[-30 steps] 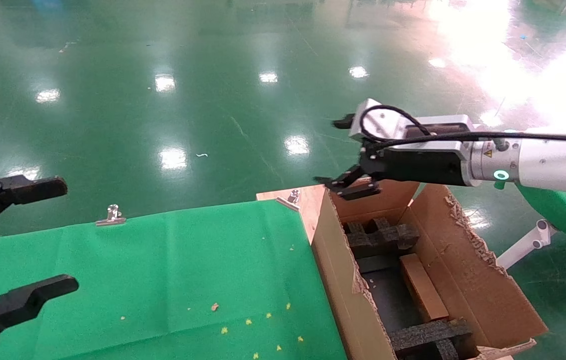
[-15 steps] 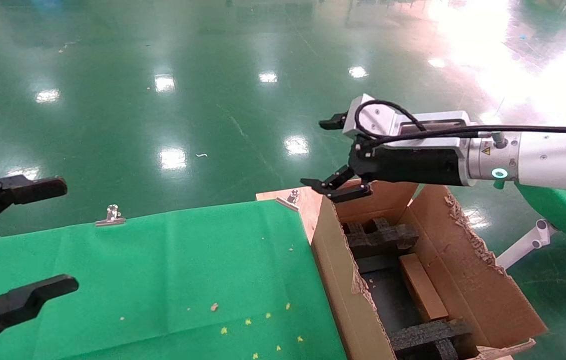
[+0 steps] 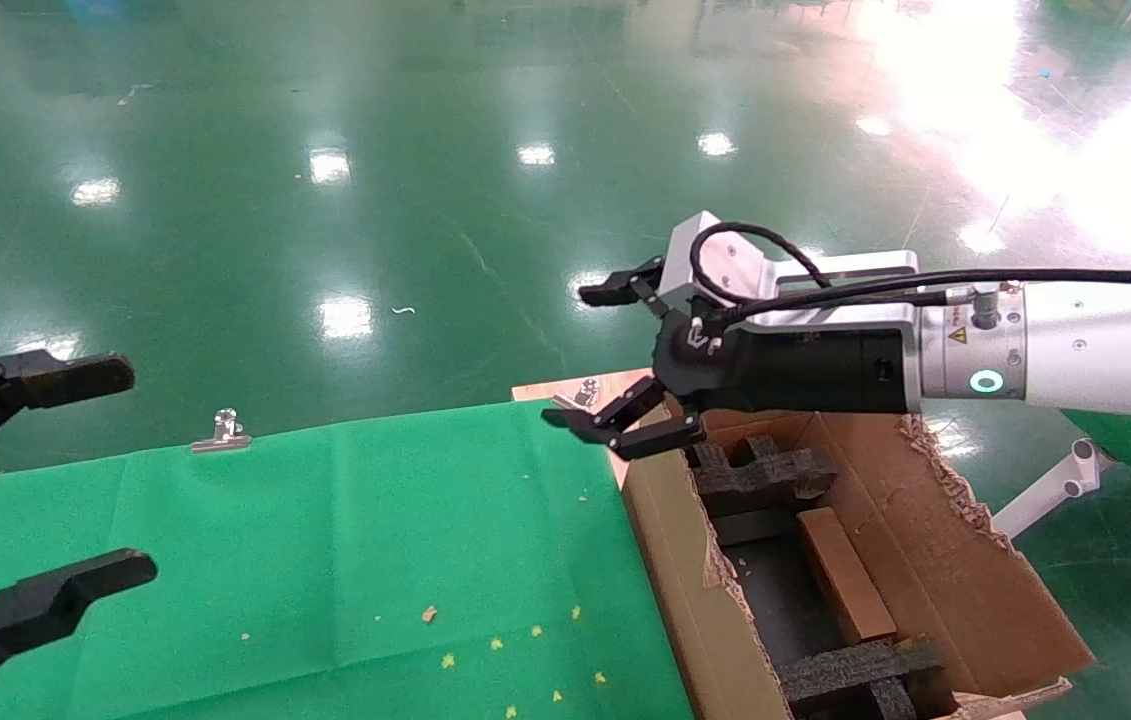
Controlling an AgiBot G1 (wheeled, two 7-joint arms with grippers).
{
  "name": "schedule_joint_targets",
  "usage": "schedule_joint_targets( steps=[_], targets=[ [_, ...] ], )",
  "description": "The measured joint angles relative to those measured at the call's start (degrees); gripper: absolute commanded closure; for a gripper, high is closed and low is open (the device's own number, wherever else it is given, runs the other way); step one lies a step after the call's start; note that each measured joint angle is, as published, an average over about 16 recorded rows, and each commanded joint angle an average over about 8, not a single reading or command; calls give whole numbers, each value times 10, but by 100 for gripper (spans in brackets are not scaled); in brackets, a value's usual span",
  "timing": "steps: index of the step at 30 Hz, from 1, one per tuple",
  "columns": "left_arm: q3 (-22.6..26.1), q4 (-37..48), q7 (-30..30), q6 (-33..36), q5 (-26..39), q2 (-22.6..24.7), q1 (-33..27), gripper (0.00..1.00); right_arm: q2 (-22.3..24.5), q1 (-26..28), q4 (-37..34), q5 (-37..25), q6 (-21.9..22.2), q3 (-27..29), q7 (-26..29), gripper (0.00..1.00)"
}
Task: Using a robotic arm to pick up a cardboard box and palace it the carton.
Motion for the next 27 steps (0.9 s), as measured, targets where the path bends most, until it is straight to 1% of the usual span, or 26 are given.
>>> schedule_joint_targets(
  steps=[27],
  targets=[
    [0, 0, 0, 0, 0, 0, 0, 0, -41, -144, -12, 97, -168, 212, -13, 0]
  ],
)
